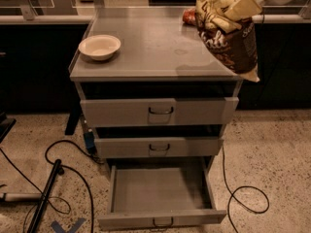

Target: Place brown chip bag into bottom drawer

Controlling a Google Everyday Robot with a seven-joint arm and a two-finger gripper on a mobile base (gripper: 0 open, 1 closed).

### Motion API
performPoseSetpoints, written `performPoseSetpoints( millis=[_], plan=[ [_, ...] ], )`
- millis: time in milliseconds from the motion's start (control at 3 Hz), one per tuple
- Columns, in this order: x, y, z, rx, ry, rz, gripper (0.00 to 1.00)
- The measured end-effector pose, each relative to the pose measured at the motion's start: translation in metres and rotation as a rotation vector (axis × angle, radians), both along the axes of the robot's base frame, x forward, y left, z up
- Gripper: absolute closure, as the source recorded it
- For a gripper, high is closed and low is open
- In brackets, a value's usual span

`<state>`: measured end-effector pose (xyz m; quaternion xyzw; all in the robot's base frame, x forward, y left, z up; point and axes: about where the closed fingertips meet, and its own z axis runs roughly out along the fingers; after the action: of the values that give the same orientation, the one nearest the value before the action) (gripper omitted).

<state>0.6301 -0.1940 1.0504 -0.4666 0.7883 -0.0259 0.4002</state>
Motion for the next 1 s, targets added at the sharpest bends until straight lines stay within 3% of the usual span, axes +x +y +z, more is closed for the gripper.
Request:
performPoseSetpoints(
  millis=[333,667,1000],
  plan=[
    [-0.046,0.021,0.008,0.035,-0.020,0.023,1.00],
    [-0.103,0.044,-0.009,0.096,0.005,0.039,1.00],
    [-0.152,0.049,-0.069,0.124,0.125,0.035,1.00]
  ],
)
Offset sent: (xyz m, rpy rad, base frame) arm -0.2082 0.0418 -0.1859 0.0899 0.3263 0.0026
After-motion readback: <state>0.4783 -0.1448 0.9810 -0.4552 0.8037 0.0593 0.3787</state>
